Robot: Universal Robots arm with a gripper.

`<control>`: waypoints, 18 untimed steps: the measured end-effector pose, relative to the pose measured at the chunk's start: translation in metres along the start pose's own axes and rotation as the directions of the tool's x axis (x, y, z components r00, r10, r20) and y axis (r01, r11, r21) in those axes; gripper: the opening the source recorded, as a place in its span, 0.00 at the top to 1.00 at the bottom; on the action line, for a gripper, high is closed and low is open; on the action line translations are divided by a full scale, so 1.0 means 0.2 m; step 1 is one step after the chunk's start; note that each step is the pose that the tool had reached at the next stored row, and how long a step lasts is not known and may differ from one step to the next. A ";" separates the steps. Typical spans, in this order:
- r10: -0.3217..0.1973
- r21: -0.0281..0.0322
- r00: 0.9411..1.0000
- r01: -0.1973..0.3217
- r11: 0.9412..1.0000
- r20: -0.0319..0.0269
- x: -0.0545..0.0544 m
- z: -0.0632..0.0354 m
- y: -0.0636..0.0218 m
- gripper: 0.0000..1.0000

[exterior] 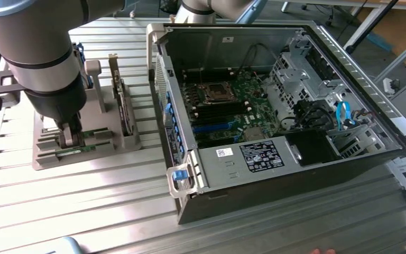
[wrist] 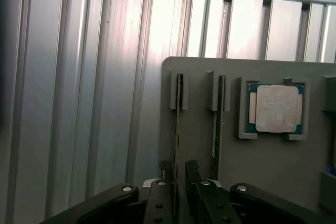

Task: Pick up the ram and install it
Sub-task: 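Pick up the ram and move it above insertion slot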

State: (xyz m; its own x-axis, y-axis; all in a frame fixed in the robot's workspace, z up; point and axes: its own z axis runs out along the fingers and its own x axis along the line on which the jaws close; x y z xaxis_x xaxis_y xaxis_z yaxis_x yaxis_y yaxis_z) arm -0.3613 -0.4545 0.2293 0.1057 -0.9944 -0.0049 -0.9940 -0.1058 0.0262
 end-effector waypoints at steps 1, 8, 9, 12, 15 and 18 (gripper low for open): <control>0.000 0.000 1.000 0.000 1.000 0.000 0.00 0.003 0.000 0.76; -0.001 0.001 1.000 0.001 1.000 0.000 0.00 0.008 0.001 0.76; -0.001 0.001 1.000 0.001 1.000 0.000 0.00 0.008 -0.001 0.76; -0.001 0.001 1.000 0.001 1.000 0.000 0.00 0.007 -0.005 0.76; -0.001 0.001 1.000 0.001 1.000 0.000 0.00 0.007 -0.005 0.76; -0.002 0.001 1.000 0.002 1.000 0.000 0.01 0.007 -0.006 0.76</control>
State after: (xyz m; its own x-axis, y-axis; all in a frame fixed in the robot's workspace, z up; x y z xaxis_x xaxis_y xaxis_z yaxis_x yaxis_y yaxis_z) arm -0.3601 -0.4555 0.2278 0.1073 -0.9942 -0.0047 -0.9939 -0.1074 0.0251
